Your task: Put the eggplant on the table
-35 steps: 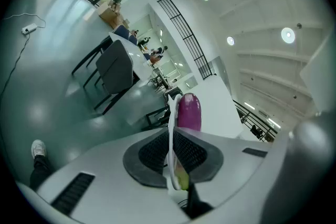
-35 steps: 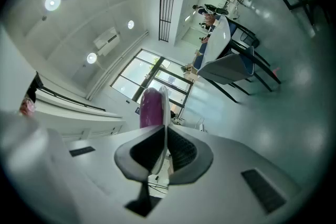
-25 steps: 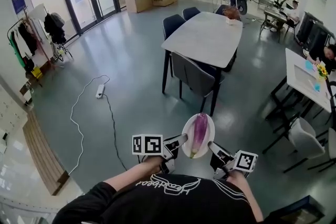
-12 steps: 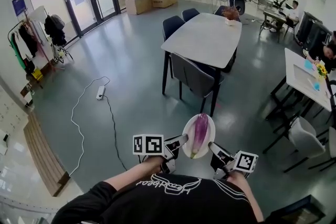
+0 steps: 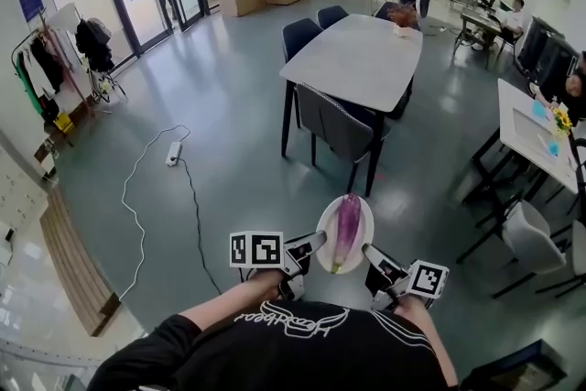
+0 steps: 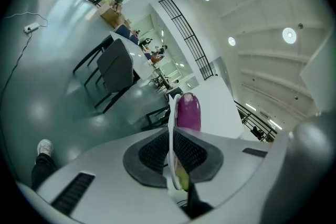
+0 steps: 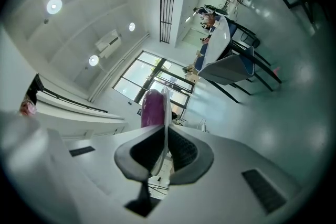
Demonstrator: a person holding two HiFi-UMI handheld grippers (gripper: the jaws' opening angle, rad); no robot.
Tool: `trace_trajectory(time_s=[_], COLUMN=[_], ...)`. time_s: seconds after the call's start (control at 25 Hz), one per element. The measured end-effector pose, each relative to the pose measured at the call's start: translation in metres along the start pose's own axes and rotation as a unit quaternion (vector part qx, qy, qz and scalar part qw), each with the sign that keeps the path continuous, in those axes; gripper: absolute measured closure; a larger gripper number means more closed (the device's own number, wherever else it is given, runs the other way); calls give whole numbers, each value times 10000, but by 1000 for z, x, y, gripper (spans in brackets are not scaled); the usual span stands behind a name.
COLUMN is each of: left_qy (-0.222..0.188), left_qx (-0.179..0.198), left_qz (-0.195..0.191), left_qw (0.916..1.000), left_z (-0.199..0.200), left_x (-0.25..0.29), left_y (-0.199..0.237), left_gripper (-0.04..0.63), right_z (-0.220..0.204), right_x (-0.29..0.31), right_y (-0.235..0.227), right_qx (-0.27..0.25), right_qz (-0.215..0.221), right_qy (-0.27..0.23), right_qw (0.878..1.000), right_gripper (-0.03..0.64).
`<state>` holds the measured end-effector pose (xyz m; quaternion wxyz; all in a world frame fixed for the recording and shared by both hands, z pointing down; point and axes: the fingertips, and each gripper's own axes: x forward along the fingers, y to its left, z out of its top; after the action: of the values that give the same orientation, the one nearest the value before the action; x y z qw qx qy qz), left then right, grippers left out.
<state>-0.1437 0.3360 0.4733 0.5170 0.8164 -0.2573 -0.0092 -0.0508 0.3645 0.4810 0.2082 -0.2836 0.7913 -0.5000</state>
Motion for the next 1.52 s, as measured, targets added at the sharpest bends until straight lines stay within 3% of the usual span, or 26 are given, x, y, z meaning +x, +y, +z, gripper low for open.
trace_trajectory(time_s=[0.44,0.8,1.16,1.52], left_qy=[58,343,548,715], left_qx=[-79,-55,-152,-246], left_qz=[92,-55,-184,-150], left_qw=[9999,9994,9982,9970], left_z=[10,35,107,214], left_x=[12,56,114,180], left_y=[12,21,60,101], left_gripper=[566,566,566,566], right_z=[11,49,114,206], right_x=[10,15,66,145], right_y=[-17,-43,-88,-134], right_qx=[148,155,251,385], right_qz=[1,-146,-325,-409], right_qy=[16,-234,-404,-469], right_qw=[9999,9995,9983,9973], right_gripper=[597,597,597,597])
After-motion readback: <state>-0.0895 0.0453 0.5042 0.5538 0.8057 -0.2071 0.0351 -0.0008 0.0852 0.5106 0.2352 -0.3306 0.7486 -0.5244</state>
